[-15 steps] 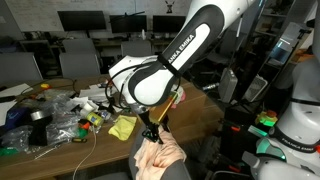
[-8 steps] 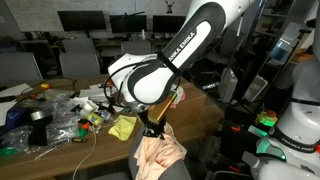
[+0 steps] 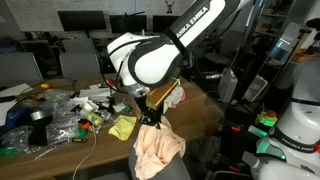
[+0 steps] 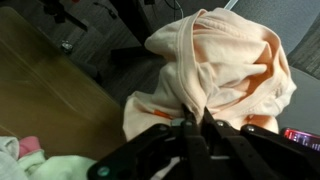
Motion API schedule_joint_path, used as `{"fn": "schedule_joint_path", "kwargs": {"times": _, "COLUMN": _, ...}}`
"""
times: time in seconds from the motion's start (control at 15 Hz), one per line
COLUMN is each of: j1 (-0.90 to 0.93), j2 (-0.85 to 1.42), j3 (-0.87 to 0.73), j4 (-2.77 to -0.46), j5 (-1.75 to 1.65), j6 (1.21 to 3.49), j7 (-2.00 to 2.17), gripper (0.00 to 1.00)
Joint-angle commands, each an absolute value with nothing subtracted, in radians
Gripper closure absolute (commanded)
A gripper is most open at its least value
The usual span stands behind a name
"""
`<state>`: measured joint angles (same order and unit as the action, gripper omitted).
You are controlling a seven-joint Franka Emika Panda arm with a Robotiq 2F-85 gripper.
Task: Move the pink shirt, the green towel and the peach shirt on the top of the box respectively
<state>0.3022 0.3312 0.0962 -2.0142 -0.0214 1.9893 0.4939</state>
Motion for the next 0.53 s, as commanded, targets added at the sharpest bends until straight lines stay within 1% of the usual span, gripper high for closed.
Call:
{"fn": "schedule_joint_path", "kwargs": {"times": 0.0, "j1": 0.273, "j2": 0.172, "j3": 0.101, "j4": -2.045, "j5": -0.017, "j6": 1.899, "j7": 0.500, "gripper": 0.98}}
{"fn": "schedule_joint_path", "kwargs": {"times": 0.47, "j1": 0.213, "j2": 0.035, "j3": 0.109, "j4": -1.964, "j5": -0.023, "j6": 1.691, "j7": 0.491, "gripper": 0.98}}
